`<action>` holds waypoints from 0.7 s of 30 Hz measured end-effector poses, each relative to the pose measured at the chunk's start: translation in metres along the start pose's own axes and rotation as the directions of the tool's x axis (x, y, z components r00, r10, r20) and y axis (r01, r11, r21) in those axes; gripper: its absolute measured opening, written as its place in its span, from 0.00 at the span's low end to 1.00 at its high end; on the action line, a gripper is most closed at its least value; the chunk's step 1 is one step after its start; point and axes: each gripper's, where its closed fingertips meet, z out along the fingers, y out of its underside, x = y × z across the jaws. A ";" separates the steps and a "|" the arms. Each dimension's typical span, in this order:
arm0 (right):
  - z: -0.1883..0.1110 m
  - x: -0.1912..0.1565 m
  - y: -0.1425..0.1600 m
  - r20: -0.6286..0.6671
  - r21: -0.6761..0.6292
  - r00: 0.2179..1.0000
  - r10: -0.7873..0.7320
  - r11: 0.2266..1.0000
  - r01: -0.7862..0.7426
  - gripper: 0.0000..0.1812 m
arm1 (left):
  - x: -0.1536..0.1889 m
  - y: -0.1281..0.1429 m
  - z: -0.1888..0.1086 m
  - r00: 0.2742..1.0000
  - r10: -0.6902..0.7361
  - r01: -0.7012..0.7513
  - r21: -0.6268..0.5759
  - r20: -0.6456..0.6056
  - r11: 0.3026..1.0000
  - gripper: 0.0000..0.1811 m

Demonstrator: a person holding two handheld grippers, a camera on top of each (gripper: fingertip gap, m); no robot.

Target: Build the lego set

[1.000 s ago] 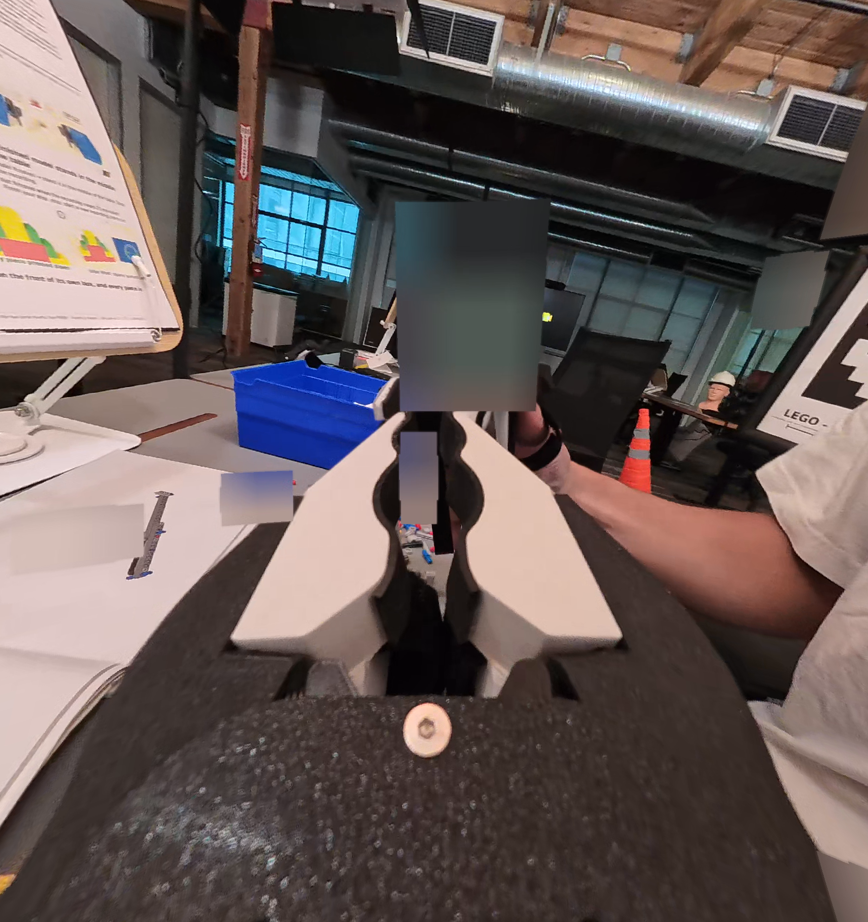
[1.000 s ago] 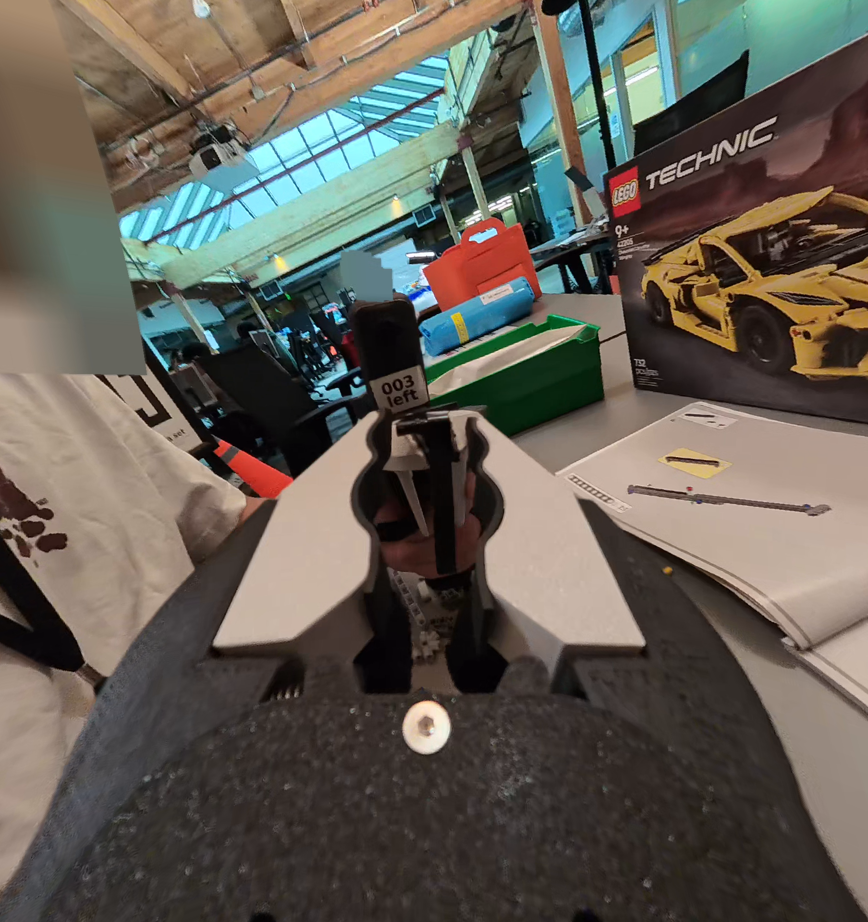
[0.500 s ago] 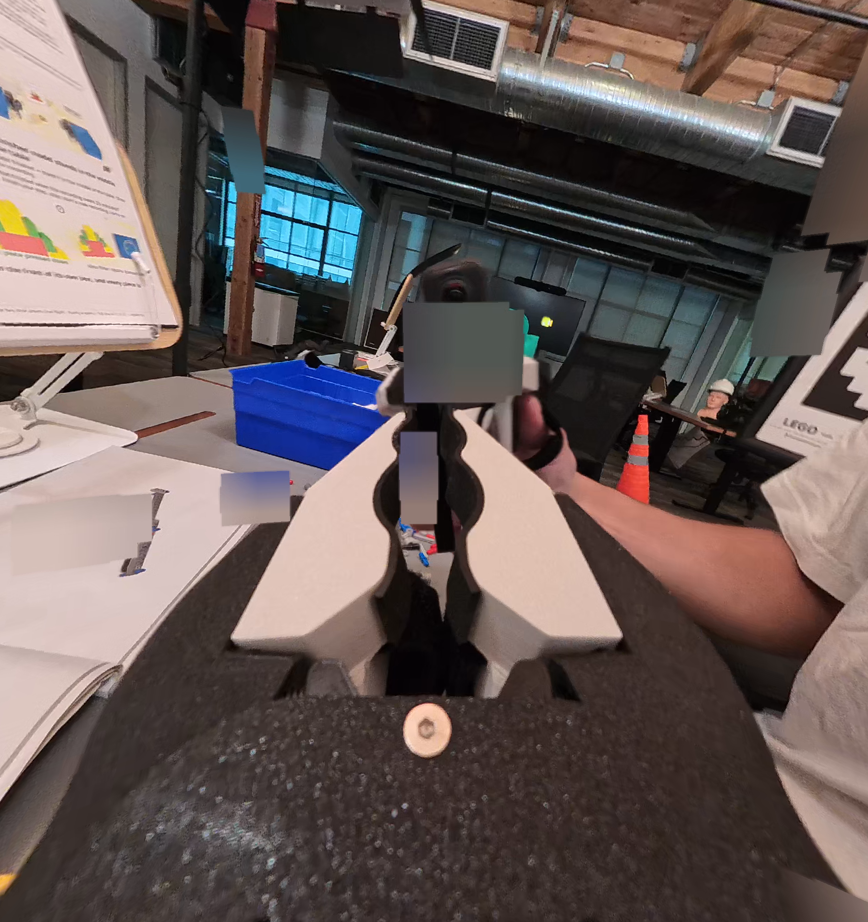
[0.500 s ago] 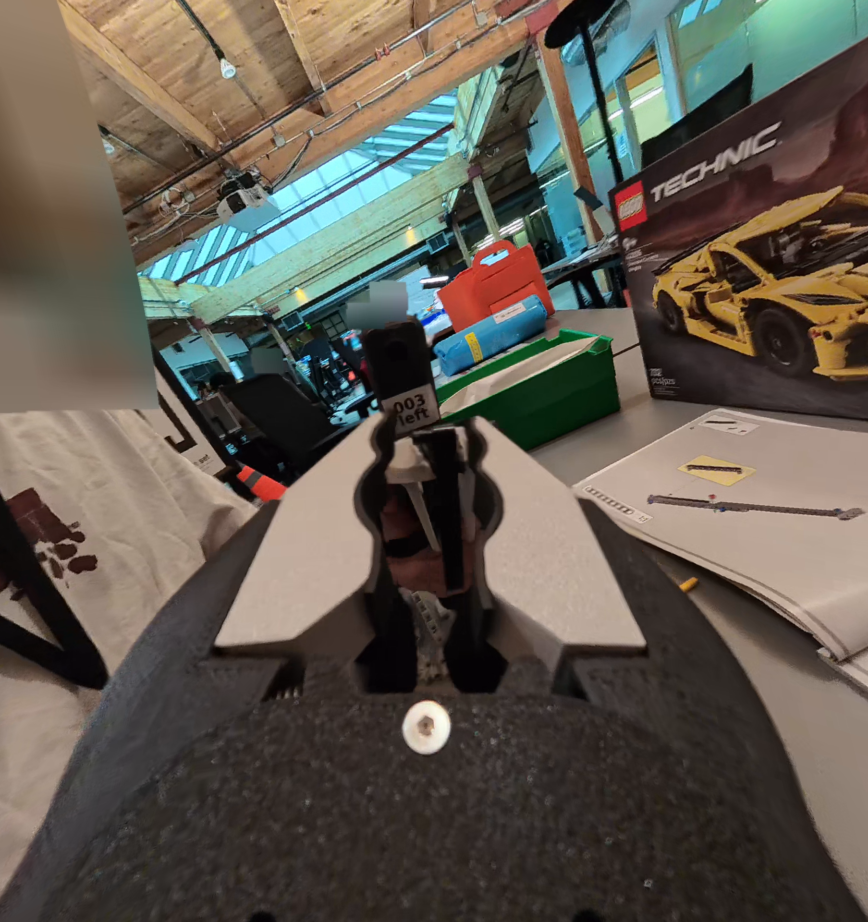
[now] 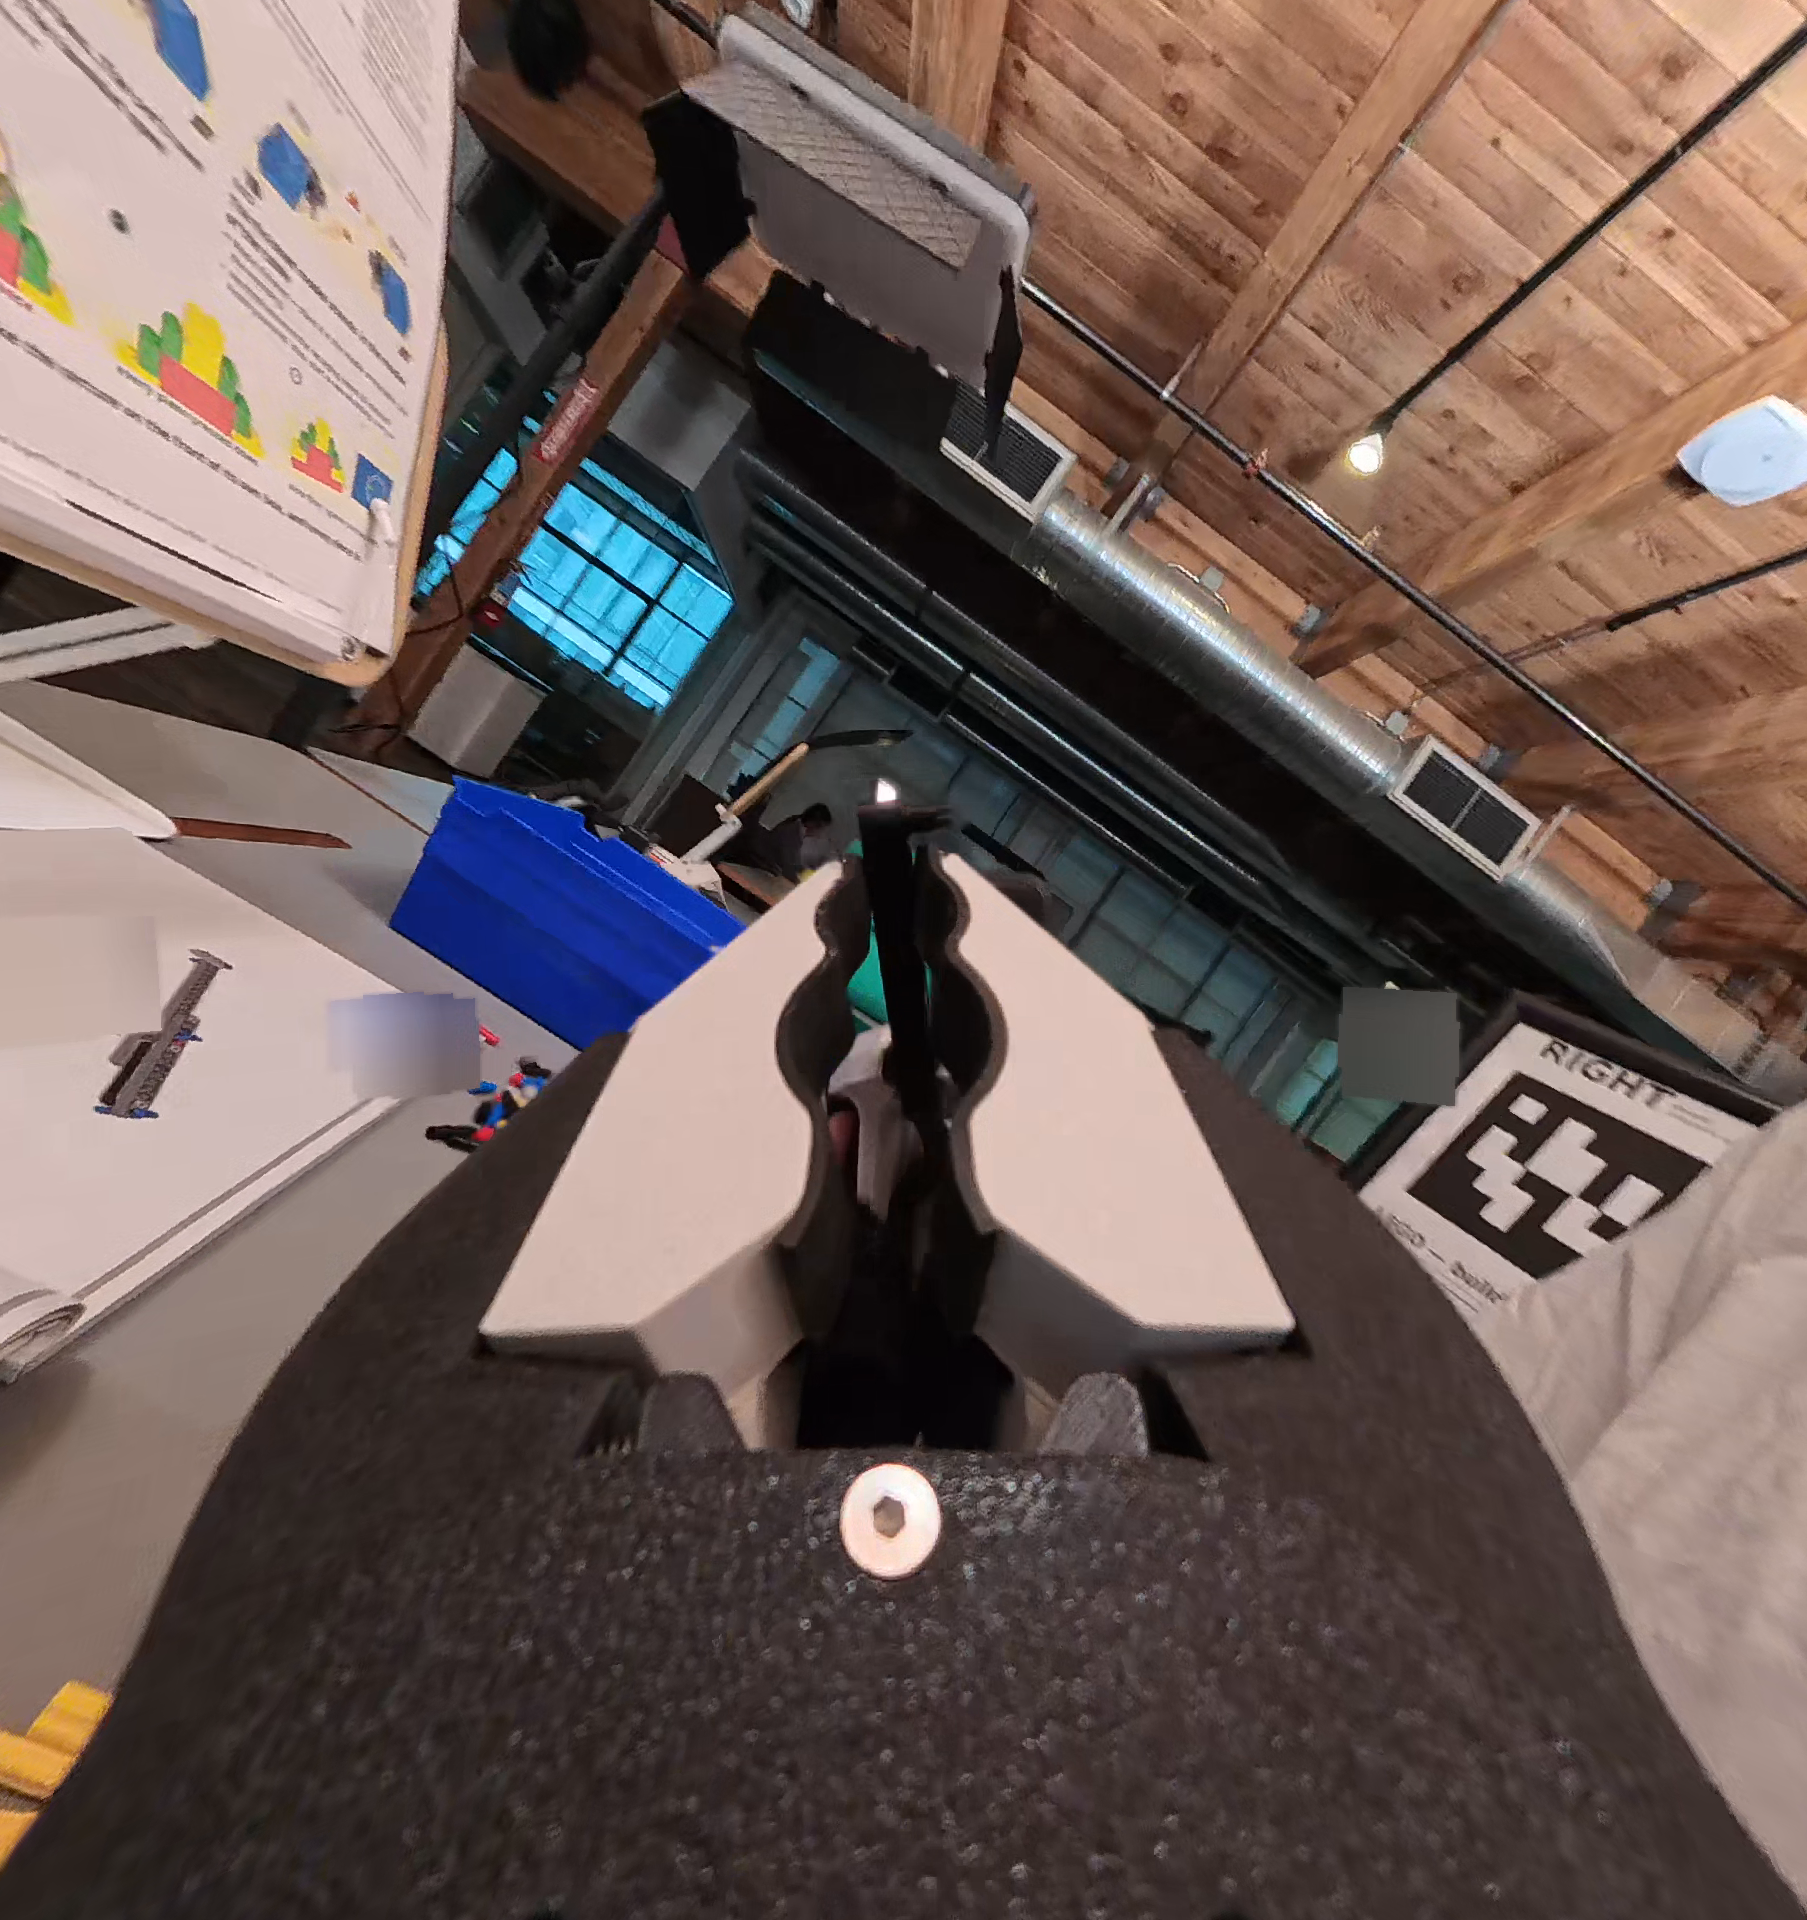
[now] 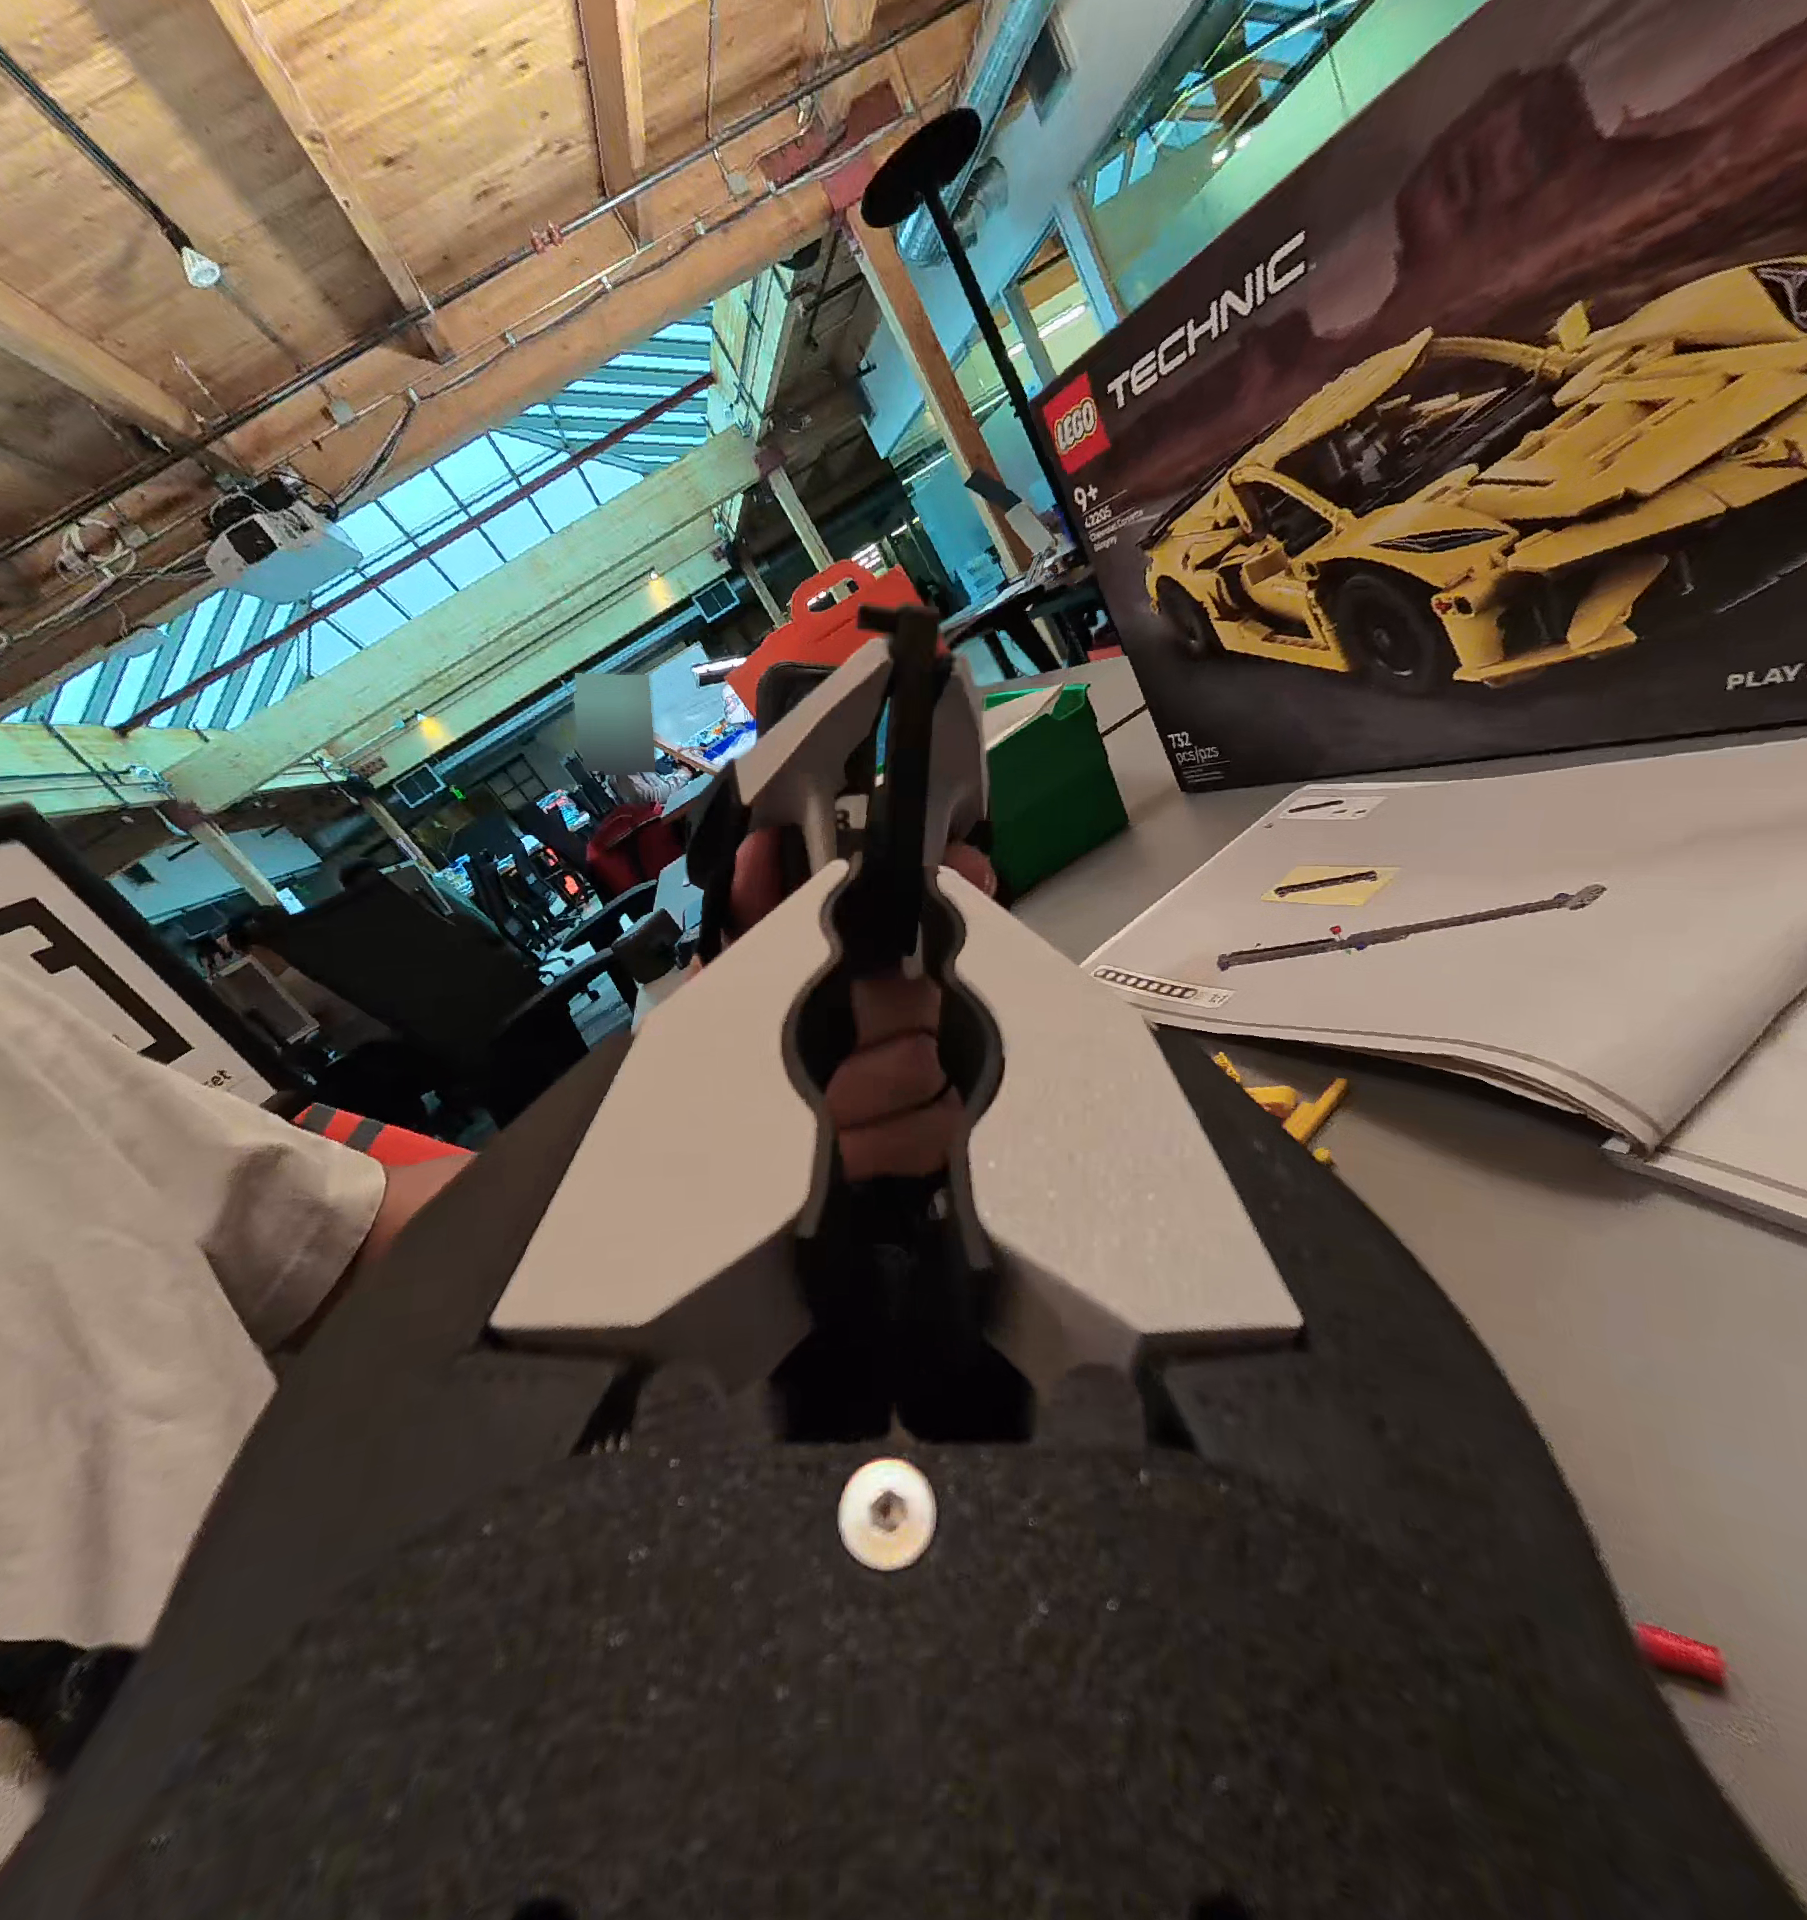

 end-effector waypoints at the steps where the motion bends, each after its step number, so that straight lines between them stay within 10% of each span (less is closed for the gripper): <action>1: -0.004 0.000 -0.001 -0.003 -0.027 1.000 -0.010 1.000 0.009 0.04 | 0.002 0.002 0.001 1.000 -0.005 0.004 -0.028 -0.018 1.000 0.03; 6: -0.039 0.013 0.009 -0.056 -0.417 0.979 -0.197 0.895 0.157 0.04 | 0.001 0.040 -0.006 0.985 0.162 -0.172 -0.410 -0.060 0.896 0.23; 10: -0.081 0.022 0.028 0.041 -0.815 0.917 -0.397 0.517 0.261 0.04 | -0.019 0.065 -0.026 0.891 0.450 -0.378 -0.644 -0.058 0.665 0.25; 15: -0.086 0.009 0.050 0.251 -0.934 0.887 -0.386 0.142 0.327 0.04 | -0.004 0.115 -0.020 0.856 0.473 -0.444 -0.765 -0.209 0.466 0.18; 18: -0.082 0.007 0.049 0.322 -0.925 0.857 -0.402 0.056 0.375 0.04 | -0.001 0.126 -0.018 0.858 0.461 -0.444 -0.777 -0.226 0.446 0.04; 21: -0.067 0.004 0.036 0.319 -0.891 0.840 -0.439 0.163 0.423 0.04 | -0.004 0.122 -0.012 0.865 0.468 -0.431 -0.749 -0.182 0.504 0.03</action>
